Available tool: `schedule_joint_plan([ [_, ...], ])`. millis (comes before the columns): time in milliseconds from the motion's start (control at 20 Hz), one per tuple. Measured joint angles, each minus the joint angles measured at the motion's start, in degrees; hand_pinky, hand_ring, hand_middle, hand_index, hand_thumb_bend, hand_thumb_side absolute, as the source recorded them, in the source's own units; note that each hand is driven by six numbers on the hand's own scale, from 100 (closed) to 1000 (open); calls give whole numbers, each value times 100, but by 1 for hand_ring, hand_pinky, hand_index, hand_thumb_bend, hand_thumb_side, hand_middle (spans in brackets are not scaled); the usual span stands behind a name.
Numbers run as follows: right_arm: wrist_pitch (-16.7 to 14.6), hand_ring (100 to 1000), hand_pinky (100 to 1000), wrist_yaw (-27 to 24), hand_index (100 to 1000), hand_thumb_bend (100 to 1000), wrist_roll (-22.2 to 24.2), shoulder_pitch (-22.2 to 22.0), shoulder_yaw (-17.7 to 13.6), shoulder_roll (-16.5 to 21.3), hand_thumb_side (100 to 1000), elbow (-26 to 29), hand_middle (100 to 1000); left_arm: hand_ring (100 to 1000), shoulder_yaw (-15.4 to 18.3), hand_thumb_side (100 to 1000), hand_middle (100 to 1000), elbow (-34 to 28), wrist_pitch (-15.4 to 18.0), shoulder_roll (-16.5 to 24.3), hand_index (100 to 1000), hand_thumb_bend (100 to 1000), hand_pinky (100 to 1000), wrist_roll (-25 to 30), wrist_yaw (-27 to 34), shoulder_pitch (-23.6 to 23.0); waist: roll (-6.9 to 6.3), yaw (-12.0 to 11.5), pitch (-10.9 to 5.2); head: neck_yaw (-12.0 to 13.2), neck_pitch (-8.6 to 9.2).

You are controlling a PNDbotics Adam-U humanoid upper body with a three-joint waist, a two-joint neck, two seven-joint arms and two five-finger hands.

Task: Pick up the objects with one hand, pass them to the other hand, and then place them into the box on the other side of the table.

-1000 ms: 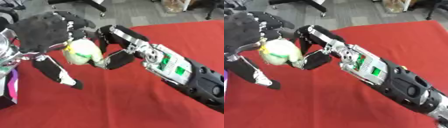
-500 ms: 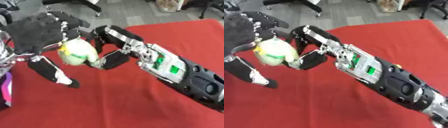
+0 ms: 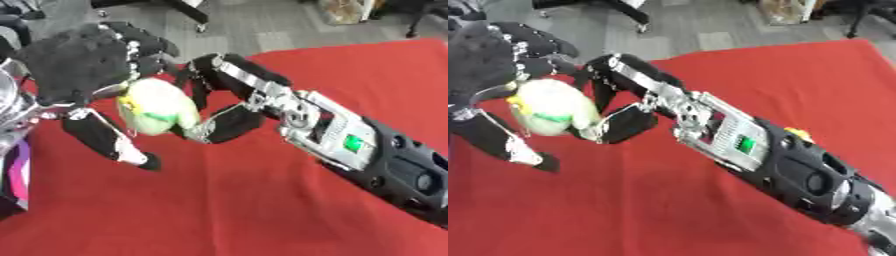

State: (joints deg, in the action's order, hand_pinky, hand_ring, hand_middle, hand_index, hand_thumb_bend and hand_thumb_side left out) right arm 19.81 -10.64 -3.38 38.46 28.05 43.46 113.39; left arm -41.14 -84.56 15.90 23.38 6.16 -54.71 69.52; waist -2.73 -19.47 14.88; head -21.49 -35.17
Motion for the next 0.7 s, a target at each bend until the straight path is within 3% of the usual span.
schedule_joint_plan([
  [250, -17, 465, 609, 1, 377, 356, 16, 0, 28, -19, 100, 1, 283, 732, -2, 715, 704, -31, 15, -2, 743, 773, 734, 17, -110, -11, 0, 6, 0, 37, -1],
  [400, -18, 464, 608, 19, 376, 359, 26, 0, 28, -31, 100, 2, 282, 665, -4, 576, 648, -48, 23, -3, 694, 706, 707, -118, -7, -42, 0, 7, 12, 42, -2],
  [600, 23, 465, 608, 36, 378, 361, 26, -17, 29, -32, 100, 15, 283, 634, -62, 523, 604, -256, 87, 28, 652, 671, 685, -470, 390, -46, 0, 7, 15, 41, -13],
  [700, 59, 465, 607, 52, 379, 362, 24, -18, 29, -32, 100, 16, 284, 582, -105, 477, 531, -378, 116, 32, 585, 631, 655, -589, 574, -46, 0, 7, 16, 37, -41],
])
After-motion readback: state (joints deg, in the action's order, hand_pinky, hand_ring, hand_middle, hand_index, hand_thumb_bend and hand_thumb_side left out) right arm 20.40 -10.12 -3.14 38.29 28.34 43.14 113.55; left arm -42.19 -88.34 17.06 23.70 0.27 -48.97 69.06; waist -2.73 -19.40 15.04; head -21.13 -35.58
